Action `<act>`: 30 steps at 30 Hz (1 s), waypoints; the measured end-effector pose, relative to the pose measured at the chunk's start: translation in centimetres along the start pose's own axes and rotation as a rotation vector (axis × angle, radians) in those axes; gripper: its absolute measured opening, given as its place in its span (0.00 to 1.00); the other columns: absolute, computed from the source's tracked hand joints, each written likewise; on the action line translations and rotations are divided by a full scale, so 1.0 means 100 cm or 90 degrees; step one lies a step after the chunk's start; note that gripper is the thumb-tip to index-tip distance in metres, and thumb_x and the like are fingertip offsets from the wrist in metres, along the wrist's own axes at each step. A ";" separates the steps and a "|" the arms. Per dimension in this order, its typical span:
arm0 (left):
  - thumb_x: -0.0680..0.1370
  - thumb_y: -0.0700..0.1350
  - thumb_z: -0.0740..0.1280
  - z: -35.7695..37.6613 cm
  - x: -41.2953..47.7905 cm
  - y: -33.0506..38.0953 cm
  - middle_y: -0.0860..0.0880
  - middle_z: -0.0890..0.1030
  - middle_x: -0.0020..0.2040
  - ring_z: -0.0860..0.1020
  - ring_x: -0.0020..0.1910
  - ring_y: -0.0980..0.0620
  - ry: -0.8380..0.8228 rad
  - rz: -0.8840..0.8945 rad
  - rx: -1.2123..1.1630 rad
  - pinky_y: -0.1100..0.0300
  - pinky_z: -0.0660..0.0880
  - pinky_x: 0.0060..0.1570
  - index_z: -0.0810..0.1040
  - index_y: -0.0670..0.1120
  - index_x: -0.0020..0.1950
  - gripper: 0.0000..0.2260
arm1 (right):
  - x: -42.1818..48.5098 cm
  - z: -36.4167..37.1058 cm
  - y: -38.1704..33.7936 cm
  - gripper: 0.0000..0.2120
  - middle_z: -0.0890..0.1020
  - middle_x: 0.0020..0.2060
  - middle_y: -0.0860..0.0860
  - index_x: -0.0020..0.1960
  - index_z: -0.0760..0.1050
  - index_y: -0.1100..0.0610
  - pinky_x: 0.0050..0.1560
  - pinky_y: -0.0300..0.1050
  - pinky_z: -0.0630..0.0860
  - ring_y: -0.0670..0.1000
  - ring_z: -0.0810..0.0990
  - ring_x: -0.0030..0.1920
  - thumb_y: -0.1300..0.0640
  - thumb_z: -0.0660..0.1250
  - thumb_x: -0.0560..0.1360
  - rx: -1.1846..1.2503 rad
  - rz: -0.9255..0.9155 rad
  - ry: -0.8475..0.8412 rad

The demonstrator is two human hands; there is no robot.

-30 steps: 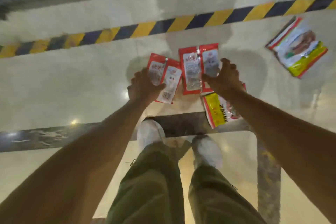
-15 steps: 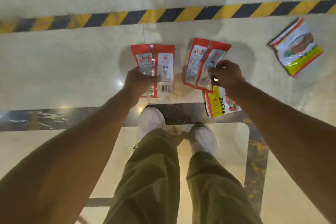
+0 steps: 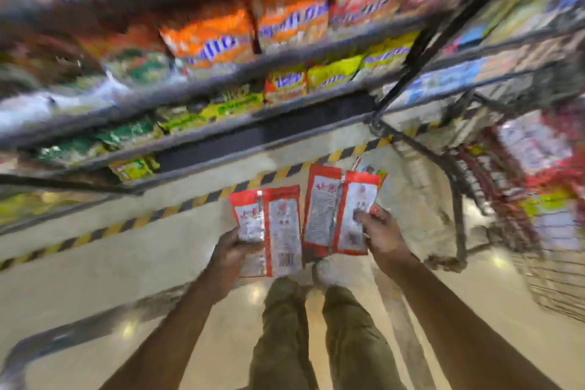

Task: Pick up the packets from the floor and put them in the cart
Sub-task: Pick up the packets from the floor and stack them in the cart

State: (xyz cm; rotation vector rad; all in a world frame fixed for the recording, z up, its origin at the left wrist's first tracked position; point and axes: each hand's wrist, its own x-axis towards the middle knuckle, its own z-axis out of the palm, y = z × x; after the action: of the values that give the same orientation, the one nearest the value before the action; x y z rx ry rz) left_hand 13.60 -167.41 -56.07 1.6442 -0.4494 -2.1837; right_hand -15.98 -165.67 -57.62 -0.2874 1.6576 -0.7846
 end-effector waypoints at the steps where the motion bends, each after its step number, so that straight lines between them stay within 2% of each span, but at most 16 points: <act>1: 0.76 0.36 0.72 0.023 -0.031 0.019 0.40 0.88 0.49 0.88 0.45 0.42 -0.010 0.035 0.017 0.48 0.85 0.40 0.88 0.44 0.52 0.08 | -0.030 -0.010 -0.023 0.10 0.89 0.50 0.58 0.58 0.82 0.60 0.47 0.56 0.86 0.58 0.89 0.46 0.67 0.64 0.83 0.022 -0.013 0.020; 2: 0.78 0.31 0.67 0.044 -0.058 0.036 0.43 0.89 0.46 0.88 0.43 0.44 -0.009 0.073 0.048 0.54 0.83 0.36 0.88 0.44 0.51 0.12 | -0.057 -0.024 -0.042 0.11 0.88 0.53 0.61 0.61 0.82 0.62 0.53 0.63 0.85 0.62 0.88 0.50 0.67 0.64 0.83 0.041 -0.031 0.043; 3: 0.77 0.28 0.66 0.062 -0.081 0.051 0.43 0.89 0.46 0.88 0.44 0.43 -0.013 0.114 0.080 0.56 0.83 0.36 0.87 0.43 0.53 0.14 | -0.083 -0.037 -0.060 0.11 0.87 0.54 0.62 0.62 0.81 0.62 0.54 0.66 0.84 0.63 0.88 0.50 0.67 0.64 0.82 0.063 -0.048 0.058; 6: 0.75 0.26 0.67 0.112 -0.128 0.084 0.42 0.88 0.50 0.88 0.46 0.45 -0.041 0.215 0.164 0.53 0.82 0.44 0.85 0.41 0.54 0.15 | -0.157 -0.085 -0.100 0.12 0.89 0.48 0.56 0.58 0.82 0.60 0.48 0.60 0.86 0.56 0.88 0.43 0.69 0.63 0.81 0.107 -0.115 0.112; 8: 0.74 0.27 0.68 0.148 -0.147 0.101 0.43 0.88 0.53 0.87 0.45 0.49 -0.077 0.254 0.216 0.56 0.83 0.45 0.84 0.42 0.56 0.16 | -0.201 -0.120 -0.117 0.12 0.89 0.48 0.55 0.58 0.82 0.61 0.46 0.55 0.86 0.55 0.87 0.44 0.69 0.63 0.80 0.116 -0.171 0.144; 9: 0.73 0.29 0.70 0.167 -0.157 0.107 0.43 0.88 0.53 0.87 0.47 0.49 -0.102 0.272 0.233 0.55 0.84 0.47 0.84 0.42 0.57 0.15 | -0.221 -0.139 -0.120 0.12 0.88 0.50 0.57 0.59 0.81 0.61 0.49 0.58 0.85 0.57 0.86 0.46 0.67 0.64 0.78 0.125 -0.197 0.161; 10: 0.72 0.31 0.72 0.189 -0.168 0.111 0.42 0.88 0.55 0.87 0.50 0.46 -0.132 0.291 0.249 0.52 0.84 0.51 0.84 0.43 0.58 0.16 | -0.240 -0.159 -0.123 0.14 0.88 0.52 0.59 0.60 0.81 0.61 0.53 0.62 0.84 0.59 0.86 0.48 0.65 0.65 0.75 0.137 -0.219 0.180; 12: 0.73 0.34 0.74 0.233 -0.186 0.111 0.39 0.86 0.59 0.85 0.55 0.40 -0.183 0.322 0.263 0.44 0.83 0.56 0.83 0.42 0.61 0.17 | -0.276 -0.199 -0.124 0.17 0.88 0.53 0.59 0.60 0.82 0.58 0.54 0.61 0.83 0.58 0.87 0.47 0.66 0.65 0.74 0.168 -0.261 0.206; 15: 0.74 0.32 0.75 0.299 -0.211 0.091 0.40 0.86 0.58 0.86 0.53 0.41 -0.209 0.353 0.275 0.42 0.83 0.55 0.82 0.43 0.61 0.16 | -0.327 -0.259 -0.113 0.17 0.89 0.51 0.57 0.59 0.82 0.56 0.51 0.58 0.84 0.55 0.88 0.44 0.70 0.64 0.77 0.179 -0.317 0.261; 19: 0.69 0.36 0.77 0.385 -0.246 0.038 0.39 0.86 0.60 0.83 0.59 0.35 -0.282 0.389 0.267 0.37 0.78 0.62 0.81 0.41 0.63 0.22 | -0.388 -0.349 -0.078 0.18 0.89 0.52 0.55 0.60 0.82 0.54 0.51 0.56 0.84 0.57 0.88 0.46 0.71 0.64 0.78 0.218 -0.365 0.335; 20: 0.71 0.35 0.77 0.405 -0.255 0.021 0.38 0.86 0.60 0.83 0.59 0.35 -0.291 0.392 0.272 0.37 0.79 0.61 0.81 0.41 0.64 0.21 | -0.405 -0.370 -0.066 0.18 0.89 0.50 0.53 0.61 0.81 0.55 0.48 0.54 0.85 0.55 0.88 0.45 0.71 0.64 0.78 0.222 -0.368 0.351; 22: 0.75 0.32 0.73 0.446 -0.271 -0.014 0.39 0.86 0.57 0.86 0.53 0.39 -0.291 0.399 0.267 0.42 0.84 0.52 0.81 0.40 0.63 0.16 | -0.441 -0.415 -0.044 0.16 0.89 0.46 0.46 0.60 0.81 0.56 0.41 0.47 0.84 0.51 0.88 0.42 0.70 0.65 0.77 0.227 -0.382 0.379; 24: 0.77 0.30 0.70 0.483 -0.284 -0.046 0.41 0.88 0.53 0.88 0.44 0.46 -0.294 0.397 0.276 0.50 0.86 0.43 0.82 0.41 0.60 0.14 | -0.470 -0.460 -0.022 0.15 0.89 0.46 0.48 0.58 0.81 0.55 0.38 0.44 0.83 0.49 0.88 0.41 0.69 0.67 0.76 0.222 -0.391 0.404; 27: 0.77 0.31 0.70 0.531 -0.295 -0.088 0.39 0.87 0.57 0.86 0.44 0.44 -0.303 0.397 0.319 0.48 0.84 0.46 0.82 0.41 0.61 0.14 | -0.502 -0.521 0.003 0.14 0.89 0.50 0.55 0.60 0.80 0.56 0.45 0.52 0.86 0.55 0.89 0.44 0.69 0.65 0.78 0.224 -0.383 0.443; 30: 0.77 0.31 0.70 0.572 -0.306 -0.118 0.37 0.86 0.56 0.85 0.37 0.46 -0.319 0.382 0.325 0.52 0.83 0.30 0.81 0.40 0.62 0.15 | -0.522 -0.569 0.015 0.14 0.89 0.50 0.53 0.61 0.79 0.54 0.50 0.59 0.86 0.58 0.89 0.46 0.67 0.66 0.80 0.251 -0.382 0.460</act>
State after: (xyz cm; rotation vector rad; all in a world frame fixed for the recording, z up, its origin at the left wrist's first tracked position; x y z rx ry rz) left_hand -34.99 -140.74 -20.27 0.9275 -1.5217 -2.0610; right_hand -56.11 -115.08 -15.23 -0.2330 2.0442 -1.8019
